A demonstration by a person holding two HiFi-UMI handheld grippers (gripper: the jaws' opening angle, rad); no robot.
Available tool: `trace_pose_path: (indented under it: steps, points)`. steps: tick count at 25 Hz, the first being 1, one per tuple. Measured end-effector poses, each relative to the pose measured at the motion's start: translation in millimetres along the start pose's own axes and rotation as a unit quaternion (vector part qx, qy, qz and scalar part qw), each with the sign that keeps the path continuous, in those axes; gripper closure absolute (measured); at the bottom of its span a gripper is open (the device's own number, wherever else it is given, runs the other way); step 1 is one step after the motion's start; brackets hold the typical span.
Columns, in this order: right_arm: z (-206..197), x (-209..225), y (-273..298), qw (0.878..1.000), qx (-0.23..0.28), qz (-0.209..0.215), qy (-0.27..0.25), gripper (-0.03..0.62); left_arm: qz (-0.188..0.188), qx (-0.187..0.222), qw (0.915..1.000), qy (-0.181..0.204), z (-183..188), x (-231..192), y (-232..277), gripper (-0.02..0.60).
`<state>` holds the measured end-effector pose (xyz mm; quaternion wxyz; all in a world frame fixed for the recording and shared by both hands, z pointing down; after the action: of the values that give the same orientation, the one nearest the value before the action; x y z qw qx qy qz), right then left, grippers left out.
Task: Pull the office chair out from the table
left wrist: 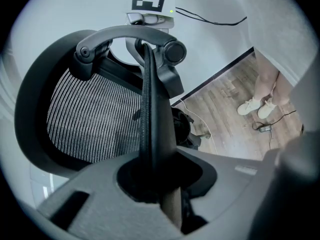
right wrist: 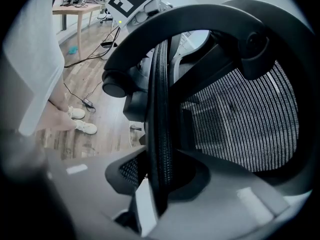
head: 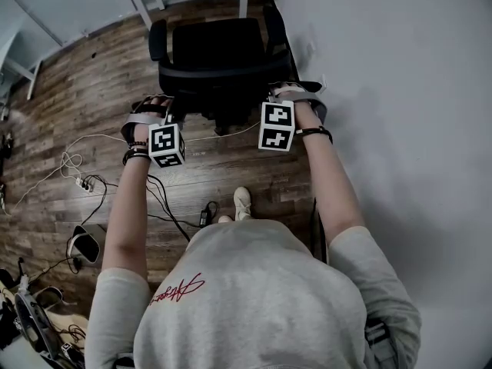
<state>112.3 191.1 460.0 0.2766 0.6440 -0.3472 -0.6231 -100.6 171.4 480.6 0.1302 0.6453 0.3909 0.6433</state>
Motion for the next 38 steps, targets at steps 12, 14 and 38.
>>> trace_pose_path:
  steps: [12,14,38]
  points:
    - [-0.4,-9.5,-7.1,1.000,-0.001,-0.003,0.000,0.496,0.000,-0.002,1.0000,-0.001,4.3,6.2,-6.1,0.523]
    - [0.9,-9.5,-6.9,1.000,-0.002,-0.005,0.000,0.497,-0.002,-0.003,1.0000,-0.002,2.8,5.7,-6.6,0.523]
    - [1.4,-4.6,-5.6,1.000,-0.003,-0.011,-0.003,0.497,-0.012,-0.001,0.9999,-0.006,2.8,-1.1,-5.2,0.520]
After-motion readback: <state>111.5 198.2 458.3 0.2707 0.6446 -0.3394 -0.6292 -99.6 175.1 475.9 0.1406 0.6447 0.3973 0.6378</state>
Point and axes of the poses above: the fingertips, and each gripper's own axes: y forward along the fingers, x to its right, z out of its top, the point moved 10 cm from there along -y, backward along the fingers, and after that the axes turned 5 degrees about -y, right-handed, at the moved point
